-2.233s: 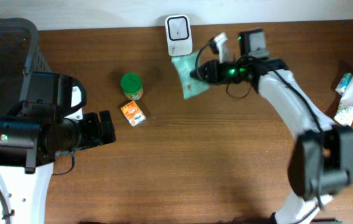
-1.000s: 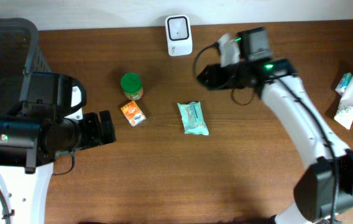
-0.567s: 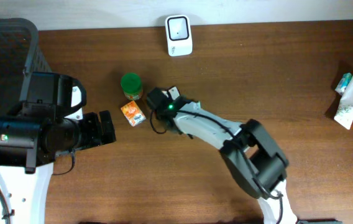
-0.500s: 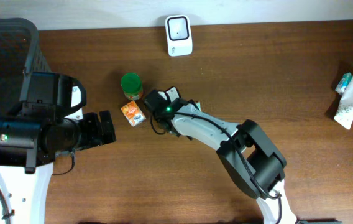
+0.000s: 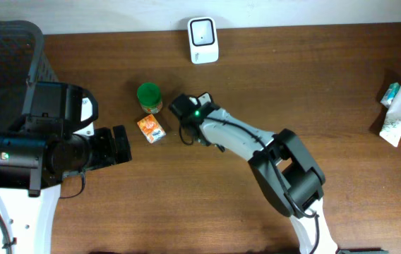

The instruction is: Scan the item barcode

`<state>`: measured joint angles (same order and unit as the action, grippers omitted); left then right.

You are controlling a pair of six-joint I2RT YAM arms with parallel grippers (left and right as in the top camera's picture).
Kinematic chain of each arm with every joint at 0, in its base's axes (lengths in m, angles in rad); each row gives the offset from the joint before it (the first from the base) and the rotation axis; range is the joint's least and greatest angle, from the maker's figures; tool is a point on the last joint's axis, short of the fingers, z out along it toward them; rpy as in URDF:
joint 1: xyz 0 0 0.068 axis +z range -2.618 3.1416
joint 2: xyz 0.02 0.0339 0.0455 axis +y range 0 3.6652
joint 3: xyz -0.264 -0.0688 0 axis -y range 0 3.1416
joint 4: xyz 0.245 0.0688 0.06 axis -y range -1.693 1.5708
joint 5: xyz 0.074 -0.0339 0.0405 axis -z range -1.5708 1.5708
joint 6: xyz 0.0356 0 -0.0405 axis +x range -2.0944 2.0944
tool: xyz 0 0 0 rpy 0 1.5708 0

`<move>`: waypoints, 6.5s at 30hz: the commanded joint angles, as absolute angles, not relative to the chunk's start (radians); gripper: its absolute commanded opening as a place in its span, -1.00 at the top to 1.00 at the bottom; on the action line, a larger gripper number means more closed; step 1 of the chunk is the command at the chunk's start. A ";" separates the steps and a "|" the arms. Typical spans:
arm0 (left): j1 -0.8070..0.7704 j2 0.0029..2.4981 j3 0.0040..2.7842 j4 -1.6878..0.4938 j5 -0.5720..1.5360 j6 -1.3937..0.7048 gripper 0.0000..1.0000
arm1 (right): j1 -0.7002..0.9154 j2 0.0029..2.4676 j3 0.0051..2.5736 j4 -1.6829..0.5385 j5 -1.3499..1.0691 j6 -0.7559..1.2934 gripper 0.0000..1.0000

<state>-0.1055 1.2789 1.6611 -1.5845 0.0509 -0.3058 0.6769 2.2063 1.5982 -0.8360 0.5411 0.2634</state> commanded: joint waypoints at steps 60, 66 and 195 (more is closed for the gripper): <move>-0.104 1.269 1.665 -1.584 0.044 -0.297 -0.98 | 0.078 2.216 1.922 -0.614 -1.552 0.645 0.92; -0.104 1.269 1.665 -1.584 0.044 -0.297 -0.98 | 0.078 2.216 1.922 -0.593 -1.552 0.640 0.92; -0.104 1.269 1.665 -1.584 0.044 -0.297 -0.98 | 0.124 2.234 2.046 -1.261 -0.498 -0.160 -0.87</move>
<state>-0.1055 1.2789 1.6611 -1.5848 0.0509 -0.3058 0.1757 2.2387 2.1044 -1.2690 -0.2115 0.0727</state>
